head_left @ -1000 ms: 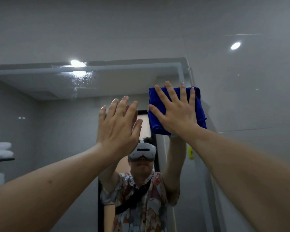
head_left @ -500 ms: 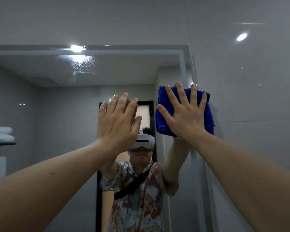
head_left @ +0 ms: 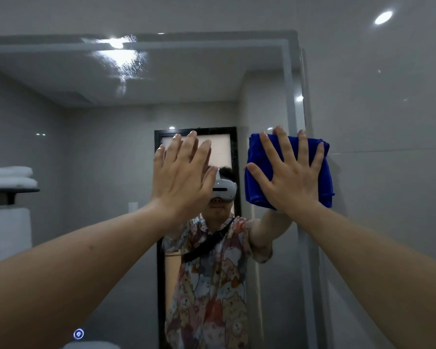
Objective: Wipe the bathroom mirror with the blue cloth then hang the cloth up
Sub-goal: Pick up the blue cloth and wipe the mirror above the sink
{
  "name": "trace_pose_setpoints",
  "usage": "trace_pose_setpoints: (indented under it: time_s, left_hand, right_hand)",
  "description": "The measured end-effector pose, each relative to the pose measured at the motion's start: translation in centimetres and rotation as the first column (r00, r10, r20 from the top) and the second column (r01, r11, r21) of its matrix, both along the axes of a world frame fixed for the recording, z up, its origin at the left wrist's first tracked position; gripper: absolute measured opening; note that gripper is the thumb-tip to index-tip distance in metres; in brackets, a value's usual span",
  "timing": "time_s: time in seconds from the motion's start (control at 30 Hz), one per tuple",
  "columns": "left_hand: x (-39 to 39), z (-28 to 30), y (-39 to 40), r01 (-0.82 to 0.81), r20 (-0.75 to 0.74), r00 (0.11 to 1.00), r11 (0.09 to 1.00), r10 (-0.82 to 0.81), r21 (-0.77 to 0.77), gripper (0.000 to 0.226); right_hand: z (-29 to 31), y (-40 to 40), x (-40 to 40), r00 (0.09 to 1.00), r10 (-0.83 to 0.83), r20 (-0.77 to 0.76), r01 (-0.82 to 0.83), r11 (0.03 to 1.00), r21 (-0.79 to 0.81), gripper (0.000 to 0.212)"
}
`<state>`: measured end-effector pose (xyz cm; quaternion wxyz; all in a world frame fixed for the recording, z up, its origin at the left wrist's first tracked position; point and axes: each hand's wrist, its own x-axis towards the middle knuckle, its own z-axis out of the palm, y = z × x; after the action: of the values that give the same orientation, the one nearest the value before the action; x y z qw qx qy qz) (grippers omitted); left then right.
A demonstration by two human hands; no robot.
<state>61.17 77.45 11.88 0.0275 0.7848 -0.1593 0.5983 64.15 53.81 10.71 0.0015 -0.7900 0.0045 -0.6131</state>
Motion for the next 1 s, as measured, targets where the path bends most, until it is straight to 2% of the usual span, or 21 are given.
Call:
trace_pose_setpoints:
  time_s: [0.4, 0.5, 1.0]
  left_hand:
    - [0.4, -1.6, 4.7, 0.097, -0.005, 0.995, 0.991, -0.097, -0.088, 0.061]
    - [0.3, -1.9, 6.4, 0.115, 0.011, 0.993, 0.991, -0.115, -0.063, 0.061]
    - [1.7, -4.2, 21.7, 0.051, -0.028, 0.998, 0.996, -0.053, -0.079, 0.063]
  right_hand:
    - [-2.3, 3.7, -0.1, 1.0, -0.015, -0.02, 0.015, 1.0, 0.012, 0.079]
    - [-2.7, 5.6, 0.1, 0.999, -0.027, -0.018, 0.027, 1.0, 0.005, 0.078]
    - [-3.6, 23.4, 0.6, 1.0, 0.003, -0.014, -0.004, 0.998, -0.068, 0.079]
